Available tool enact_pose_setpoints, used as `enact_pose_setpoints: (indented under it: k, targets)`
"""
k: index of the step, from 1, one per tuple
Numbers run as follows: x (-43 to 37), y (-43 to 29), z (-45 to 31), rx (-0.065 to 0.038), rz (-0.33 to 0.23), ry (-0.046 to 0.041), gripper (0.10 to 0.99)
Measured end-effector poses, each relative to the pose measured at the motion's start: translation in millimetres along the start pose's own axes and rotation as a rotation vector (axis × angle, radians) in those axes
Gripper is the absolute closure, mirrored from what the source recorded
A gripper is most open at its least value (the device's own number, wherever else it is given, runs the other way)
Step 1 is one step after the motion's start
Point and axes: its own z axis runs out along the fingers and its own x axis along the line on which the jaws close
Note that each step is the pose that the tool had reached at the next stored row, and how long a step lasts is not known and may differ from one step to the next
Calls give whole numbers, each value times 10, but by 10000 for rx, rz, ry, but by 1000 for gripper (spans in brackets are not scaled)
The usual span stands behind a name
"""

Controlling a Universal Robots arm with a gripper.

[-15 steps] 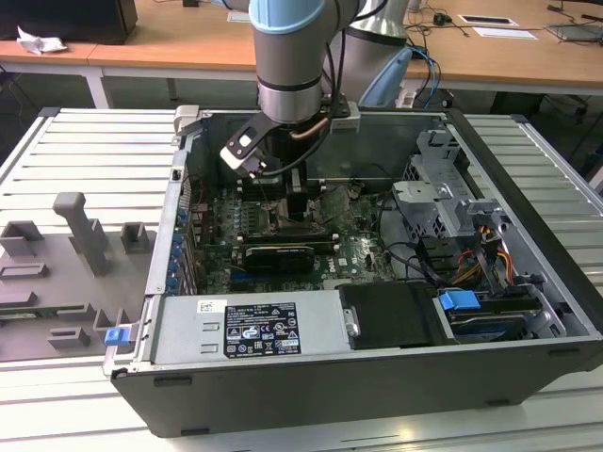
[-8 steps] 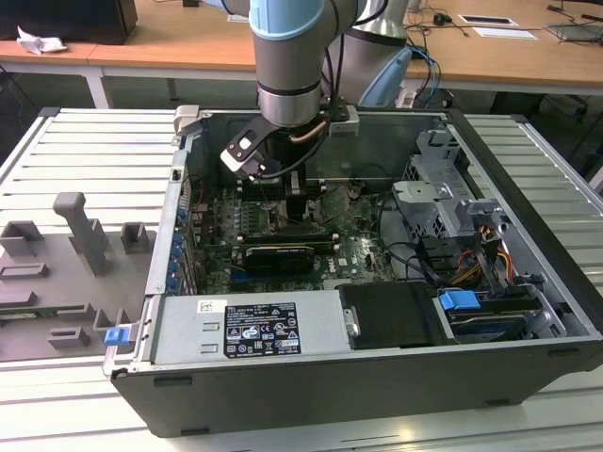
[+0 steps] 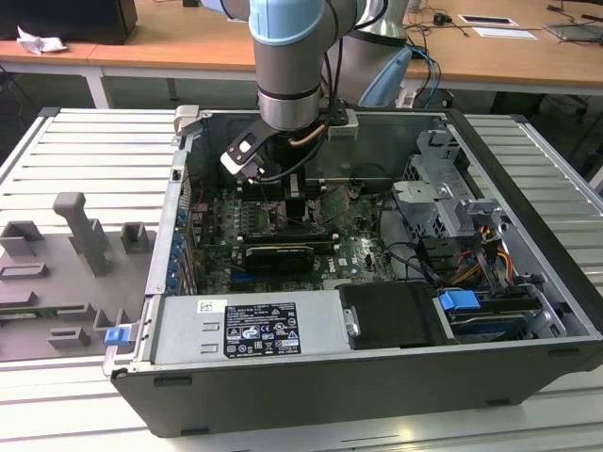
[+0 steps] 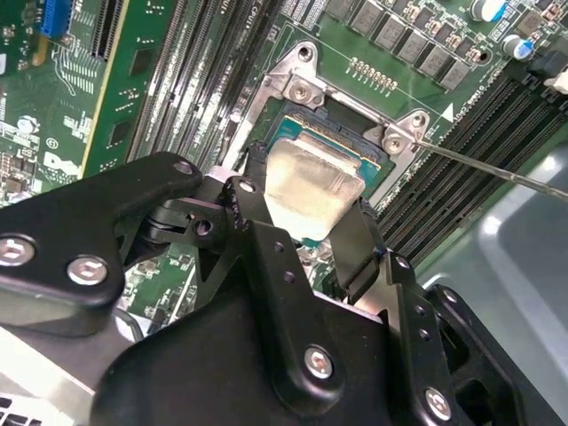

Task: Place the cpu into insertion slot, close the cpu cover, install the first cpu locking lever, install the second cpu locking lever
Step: 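Place the cpu into insertion slot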

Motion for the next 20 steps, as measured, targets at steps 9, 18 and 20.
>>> enact_pose_setpoints:
  k: [9,18,20]
  targets:
    - [12,-6,64,1,0,-7,557]
    - [12,-6,65,0,-1,-12,478]
    - [12,-6,66,-1,0,-13,478]
